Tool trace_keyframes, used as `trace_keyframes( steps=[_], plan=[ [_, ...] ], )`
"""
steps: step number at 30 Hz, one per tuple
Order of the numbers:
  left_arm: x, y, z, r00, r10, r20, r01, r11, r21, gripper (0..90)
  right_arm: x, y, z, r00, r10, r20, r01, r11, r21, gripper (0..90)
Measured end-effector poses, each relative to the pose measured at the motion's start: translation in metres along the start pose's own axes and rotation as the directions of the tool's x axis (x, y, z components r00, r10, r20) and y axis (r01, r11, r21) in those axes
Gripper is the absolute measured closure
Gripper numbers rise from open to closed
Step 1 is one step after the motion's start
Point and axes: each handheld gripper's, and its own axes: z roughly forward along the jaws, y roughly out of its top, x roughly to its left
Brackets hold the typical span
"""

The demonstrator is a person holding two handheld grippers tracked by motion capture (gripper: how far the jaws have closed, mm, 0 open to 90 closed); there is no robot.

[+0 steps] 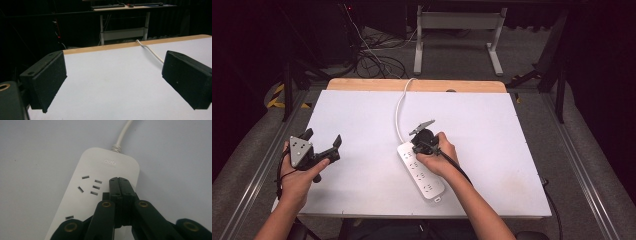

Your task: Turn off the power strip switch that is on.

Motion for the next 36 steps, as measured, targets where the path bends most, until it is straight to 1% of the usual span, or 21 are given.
trace_keyframes(
  steps=[3,4,9,13,16,19,25,30,36],
  plan=[
    [0.0002,0.0000,0.0000,1.0000,-0.003,0.001,0.003,1.0000,0.000,6.2,-0.0001,0.0043,0.0003,1.0000,-0.006,0.001,0.006,0.9995,0.031,90.0],
    [0.0004,0.0000,-0.0003,1.0000,-0.004,0.001,0.004,1.0000,-0.002,6.2,-0.0005,0.0053,0.0004,1.0000,-0.003,-0.005,0.003,0.9993,0.037,90.0],
    [0.0008,-0.0002,-0.0003,1.0000,-0.008,0.003,0.008,1.0000,-0.002,6.2,-0.0034,0.0075,0.0007,0.9997,0.006,-0.023,-0.005,0.9986,0.053,90.0],
    [0.0001,0.0000,-0.0001,1.0000,0.001,0.002,-0.001,1.0000,0.000,6.3,-0.0026,0.0097,0.0009,0.9998,-0.012,-0.018,0.013,0.9975,0.070,90.0],
    [0.0001,0.0000,-0.0002,1.0000,0.000,0.003,0.000,1.0000,0.000,6.3,-0.0016,0.0111,0.0011,0.9999,-0.010,-0.013,0.011,0.9968,0.079,90.0],
    [0.0004,0.0000,-0.0004,1.0000,-0.003,0.003,0.003,1.0000,-0.001,6.3,-0.0023,0.0111,0.0010,0.9998,-0.011,-0.016,0.013,0.9967,0.080,90.0],
    [0.0000,0.0000,-0.0003,1.0000,0.001,0.004,-0.001,1.0000,0.000,6.3,-0.0013,0.0097,0.0008,0.9998,-0.018,-0.008,0.019,0.9974,0.070,90.0],
    [0.0003,-0.0002,-0.0001,1.0000,0.000,0.002,0.000,1.0000,0.003,6.4,-0.0034,0.0076,0.0008,0.9997,-0.001,-0.023,0.002,0.9986,0.053,90.0],
    [0.0000,-0.0003,0.0000,1.0000,0.001,0.003,-0.001,1.0000,0.004,6.3,-0.0038,0.0075,0.0007,0.9997,-0.001,-0.025,0.003,0.9986,0.053,90.0]
  ],
)
